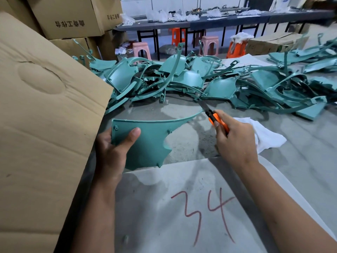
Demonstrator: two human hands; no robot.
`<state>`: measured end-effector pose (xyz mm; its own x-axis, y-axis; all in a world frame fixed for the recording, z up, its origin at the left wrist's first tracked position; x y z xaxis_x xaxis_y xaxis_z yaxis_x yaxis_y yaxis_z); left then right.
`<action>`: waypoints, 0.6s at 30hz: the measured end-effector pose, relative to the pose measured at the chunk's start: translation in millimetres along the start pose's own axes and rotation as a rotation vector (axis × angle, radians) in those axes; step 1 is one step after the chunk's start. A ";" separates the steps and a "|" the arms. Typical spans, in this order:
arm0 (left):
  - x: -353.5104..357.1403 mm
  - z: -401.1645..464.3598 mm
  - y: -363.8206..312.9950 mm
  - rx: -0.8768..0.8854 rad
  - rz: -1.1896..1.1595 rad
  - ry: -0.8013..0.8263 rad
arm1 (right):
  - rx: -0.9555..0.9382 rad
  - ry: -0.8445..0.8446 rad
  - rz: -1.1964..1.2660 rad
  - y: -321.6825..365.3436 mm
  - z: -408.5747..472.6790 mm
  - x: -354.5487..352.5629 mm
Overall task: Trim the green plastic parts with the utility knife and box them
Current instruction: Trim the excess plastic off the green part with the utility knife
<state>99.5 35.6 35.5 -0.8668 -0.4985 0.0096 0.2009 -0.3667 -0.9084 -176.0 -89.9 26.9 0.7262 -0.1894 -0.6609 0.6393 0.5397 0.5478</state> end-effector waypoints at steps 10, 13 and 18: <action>0.3 1.4 -1.0 -0.006 0.085 -0.043 | -0.027 -0.082 0.083 9.2 -4.3 -6.8; 2.1 1.6 -0.8 0.022 0.232 -0.062 | -0.265 0.024 0.193 38.6 -13.7 4.6; 4.0 -0.4 -3.4 0.094 0.353 -0.084 | -0.393 0.130 0.179 60.5 -25.1 22.0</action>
<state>95.2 35.2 38.5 -0.6971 -0.6685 -0.2593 0.5249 -0.2294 -0.8197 -127.7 -40.9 32.6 0.7627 0.0261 -0.6463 0.3437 0.8301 0.4392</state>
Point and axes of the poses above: each hand's wrist, its own z-axis towards the middle knuckle, its own x-axis out of the palm, y = z × x, the point moved 3 cm from there along z, towards the middle knuckle, and after that the axes turned 9 degrees about y, right-handed, at the moved point
